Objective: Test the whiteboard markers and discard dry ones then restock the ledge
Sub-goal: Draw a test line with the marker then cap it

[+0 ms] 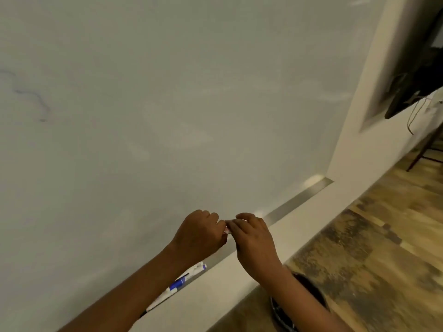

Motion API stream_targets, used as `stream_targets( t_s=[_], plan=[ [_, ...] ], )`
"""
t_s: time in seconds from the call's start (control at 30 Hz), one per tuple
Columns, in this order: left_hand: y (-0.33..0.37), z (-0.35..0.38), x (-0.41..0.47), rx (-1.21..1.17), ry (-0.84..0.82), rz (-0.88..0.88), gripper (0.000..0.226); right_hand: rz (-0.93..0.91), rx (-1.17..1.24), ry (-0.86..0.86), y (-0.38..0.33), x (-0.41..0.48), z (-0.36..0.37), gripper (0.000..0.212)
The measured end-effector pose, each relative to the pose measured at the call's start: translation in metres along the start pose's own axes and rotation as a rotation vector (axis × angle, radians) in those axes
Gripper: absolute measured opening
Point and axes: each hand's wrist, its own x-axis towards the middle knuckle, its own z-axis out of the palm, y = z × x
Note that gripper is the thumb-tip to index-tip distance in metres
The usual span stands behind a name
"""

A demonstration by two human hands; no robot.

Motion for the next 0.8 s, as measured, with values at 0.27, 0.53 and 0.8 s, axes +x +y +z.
stream_targets(
  t_s=[0.27,0.53,0.8],
  plan=[
    [0.113,0.159,0.069,0.001,-0.59,-0.14,0.036,0.297,-0.107,-0.242,0.154,-0.082,0.085,0.043],
    [0.227,0.338,0.078,-0.084,-0.844,-0.138,0.053,0.45,-0.082,-0.469,0.287,-0.232,0.184,0.026],
    [0.28,0.444,0.019,-0.29,-0.981,-0.188,0.05,0.541,-0.179,-0.866,0.376,-0.319,0.28,0.046]
  ],
)
